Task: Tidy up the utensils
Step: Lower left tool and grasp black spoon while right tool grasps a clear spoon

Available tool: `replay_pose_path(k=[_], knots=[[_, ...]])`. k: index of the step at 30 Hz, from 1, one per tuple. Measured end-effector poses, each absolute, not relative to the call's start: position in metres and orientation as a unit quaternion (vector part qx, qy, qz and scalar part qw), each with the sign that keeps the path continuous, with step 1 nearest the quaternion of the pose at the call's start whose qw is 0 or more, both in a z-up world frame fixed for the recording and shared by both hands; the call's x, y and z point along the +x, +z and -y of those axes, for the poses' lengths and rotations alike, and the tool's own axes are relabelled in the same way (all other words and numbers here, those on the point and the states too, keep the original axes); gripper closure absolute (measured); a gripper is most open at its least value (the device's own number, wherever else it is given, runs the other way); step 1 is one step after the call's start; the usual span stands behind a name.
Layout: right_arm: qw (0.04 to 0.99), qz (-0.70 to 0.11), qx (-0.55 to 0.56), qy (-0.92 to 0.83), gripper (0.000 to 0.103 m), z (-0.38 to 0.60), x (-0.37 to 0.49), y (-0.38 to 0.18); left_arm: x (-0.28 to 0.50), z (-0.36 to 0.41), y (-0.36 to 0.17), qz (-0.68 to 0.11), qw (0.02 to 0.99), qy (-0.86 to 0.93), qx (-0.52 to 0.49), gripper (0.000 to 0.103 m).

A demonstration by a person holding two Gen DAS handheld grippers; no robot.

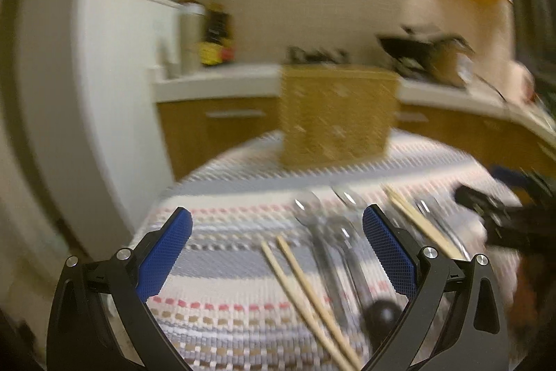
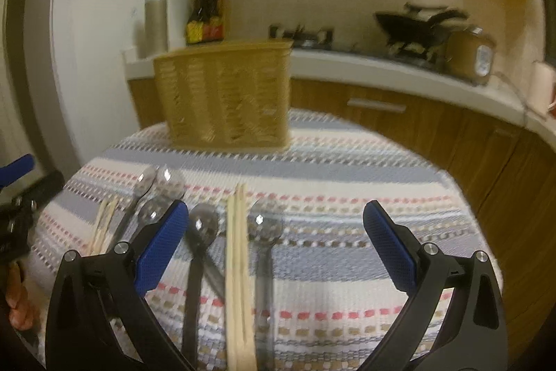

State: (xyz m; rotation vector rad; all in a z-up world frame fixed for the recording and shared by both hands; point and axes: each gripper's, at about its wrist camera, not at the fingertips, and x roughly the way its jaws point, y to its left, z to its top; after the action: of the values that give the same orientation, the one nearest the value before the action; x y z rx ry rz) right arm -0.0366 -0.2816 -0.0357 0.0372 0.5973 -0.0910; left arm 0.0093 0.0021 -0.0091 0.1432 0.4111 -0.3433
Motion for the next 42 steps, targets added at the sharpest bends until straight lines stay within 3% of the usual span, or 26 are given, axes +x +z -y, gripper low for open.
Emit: replay_pose_path(k=[4,8,11,14,27,32,38,42], knots=[[0.938,-0.344,0.036,-0.004,0.007,0.286,-0.021,-0.037,0.001,0.012,-0.018,-0.269,0.921,-0.256,0.121,0.014],[0.929,-0.370,0.021,0.028,0.012,0.286,-0.009,-0.028,-0.003,0.036,-0.034,-0.351,0.861,-0.326,0.172,0.028],[0.917,-0.393,0.000,0.061,0.017,0.282,0.002,-0.023,0.006,0.046,-0.041,-0.415,0.821,-0.355,0.165,0.038],[0.896,-0.430,-0.015,0.104,0.020,0.273,0.021,-0.020,0.012,0.042,-0.040,-0.462,0.789,-0.376,0.150,0.041],[0.801,-0.549,-0.027,0.237,0.041,0.221,0.111,-0.055,0.043,0.070,-0.070,-0.560,0.728,-0.367,0.146,0.066],[0.788,-0.561,-0.033,0.250,0.048,0.208,0.122,-0.067,0.046,0.079,-0.076,-0.566,0.727,-0.358,0.150,0.067],[0.781,-0.570,-0.046,0.251,0.072,0.197,0.127,-0.076,0.035,0.096,-0.091,-0.569,0.730,-0.344,0.158,0.067],[0.785,-0.566,-0.045,0.249,0.073,0.198,0.125,-0.077,0.032,0.107,-0.093,-0.570,0.730,-0.335,0.177,0.067]])
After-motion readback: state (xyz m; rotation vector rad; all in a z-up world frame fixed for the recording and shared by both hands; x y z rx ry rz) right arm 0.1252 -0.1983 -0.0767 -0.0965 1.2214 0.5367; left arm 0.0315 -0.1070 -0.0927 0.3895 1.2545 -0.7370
